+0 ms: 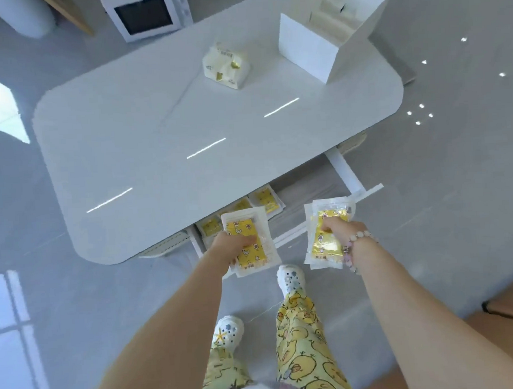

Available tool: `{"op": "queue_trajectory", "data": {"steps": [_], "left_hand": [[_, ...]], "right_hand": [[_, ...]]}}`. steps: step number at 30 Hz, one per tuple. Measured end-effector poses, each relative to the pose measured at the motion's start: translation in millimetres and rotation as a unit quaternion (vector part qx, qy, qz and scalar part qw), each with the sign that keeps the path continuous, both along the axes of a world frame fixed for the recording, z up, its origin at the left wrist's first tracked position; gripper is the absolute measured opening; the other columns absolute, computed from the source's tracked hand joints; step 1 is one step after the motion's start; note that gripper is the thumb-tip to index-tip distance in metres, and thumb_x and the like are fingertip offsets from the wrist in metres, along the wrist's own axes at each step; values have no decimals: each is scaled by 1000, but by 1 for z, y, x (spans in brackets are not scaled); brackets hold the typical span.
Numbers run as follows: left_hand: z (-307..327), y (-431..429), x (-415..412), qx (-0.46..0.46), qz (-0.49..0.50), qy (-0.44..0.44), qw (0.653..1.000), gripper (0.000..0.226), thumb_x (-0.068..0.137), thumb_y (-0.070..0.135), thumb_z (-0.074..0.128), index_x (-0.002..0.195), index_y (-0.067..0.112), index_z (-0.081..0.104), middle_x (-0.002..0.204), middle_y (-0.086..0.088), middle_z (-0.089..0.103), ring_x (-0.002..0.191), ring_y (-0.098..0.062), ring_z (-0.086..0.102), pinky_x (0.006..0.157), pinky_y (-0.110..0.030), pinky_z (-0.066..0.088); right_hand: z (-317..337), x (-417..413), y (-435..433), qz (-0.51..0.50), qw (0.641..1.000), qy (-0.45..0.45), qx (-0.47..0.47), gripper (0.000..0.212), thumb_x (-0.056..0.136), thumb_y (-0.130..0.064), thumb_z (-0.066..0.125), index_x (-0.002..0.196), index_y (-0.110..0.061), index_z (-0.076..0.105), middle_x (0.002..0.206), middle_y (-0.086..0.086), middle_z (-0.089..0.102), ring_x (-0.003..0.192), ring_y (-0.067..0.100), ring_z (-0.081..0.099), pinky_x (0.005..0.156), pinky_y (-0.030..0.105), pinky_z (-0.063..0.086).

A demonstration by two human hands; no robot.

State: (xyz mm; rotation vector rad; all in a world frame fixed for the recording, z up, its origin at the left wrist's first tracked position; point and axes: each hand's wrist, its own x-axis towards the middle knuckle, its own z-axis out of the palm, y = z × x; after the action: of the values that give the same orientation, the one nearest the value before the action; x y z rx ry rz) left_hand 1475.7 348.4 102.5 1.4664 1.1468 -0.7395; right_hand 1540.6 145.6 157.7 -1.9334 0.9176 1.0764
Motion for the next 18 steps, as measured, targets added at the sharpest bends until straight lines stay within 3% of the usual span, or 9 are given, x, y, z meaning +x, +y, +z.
{"op": "queue_trajectory", "data": {"steps": [4, 7, 8, 11, 13, 18], "left_hand": [[-31, 5, 6, 10, 107, 29, 994, 15, 83, 13, 71, 92, 12, 59, 95, -7, 66, 89, -27, 64, 85, -38, 51], [-56, 8, 4, -3, 147, 52, 988, 14, 82, 15, 72, 88, 13, 59, 91, -7, 67, 93, -29, 66, 91, -43, 50], [-64, 9, 2, -6, 158, 61, 986, 15, 82, 16, 72, 87, 13, 59, 92, -8, 68, 94, -29, 66, 92, -44, 50], [-95, 13, -9, -12, 187, 91, 978, 16, 81, 18, 73, 88, 13, 59, 95, -10, 69, 91, -29, 65, 92, -43, 50], [-118, 15, -15, -18, 208, 100, 973, 15, 83, 18, 71, 90, 12, 60, 92, -8, 69, 88, -27, 64, 92, -42, 49], [-179, 27, -15, -36, 259, 92, 961, 3, 90, 13, 62, 89, 14, 59, 87, -3, 65, 86, -23, 63, 79, -35, 52]], "right_hand": [[-29, 46, -12, 74, 997, 26, -26, 30, 83, -22, 63, 100, 1, 52, 70, 9, 48, 56, 22, 46, 44, 23, 33], [-56, 71, -5, 118, 992, 22, -49, 23, 84, -20, 61, 88, 2, 56, 64, 8, 49, 51, 22, 48, 44, 24, 36], [-63, 76, -1, 139, 988, 29, -58, 24, 85, -21, 60, 91, 2, 57, 63, 8, 49, 48, 21, 47, 42, 23, 35], [-92, 84, 16, 173, 982, 46, -54, 49, 87, -24, 61, 126, 2, 48, 69, 7, 46, 51, 23, 48, 41, 24, 35], [-115, 86, 28, 190, 979, 54, -49, 54, 87, -26, 62, 131, -2, 42, 75, 7, 46, 55, 23, 48, 43, 24, 35], [-179, 91, 50, 217, 971, 80, -54, 40, 86, -29, 65, 110, 0, 50, 73, 7, 48, 47, 20, 44, 39, 19, 31]]}}
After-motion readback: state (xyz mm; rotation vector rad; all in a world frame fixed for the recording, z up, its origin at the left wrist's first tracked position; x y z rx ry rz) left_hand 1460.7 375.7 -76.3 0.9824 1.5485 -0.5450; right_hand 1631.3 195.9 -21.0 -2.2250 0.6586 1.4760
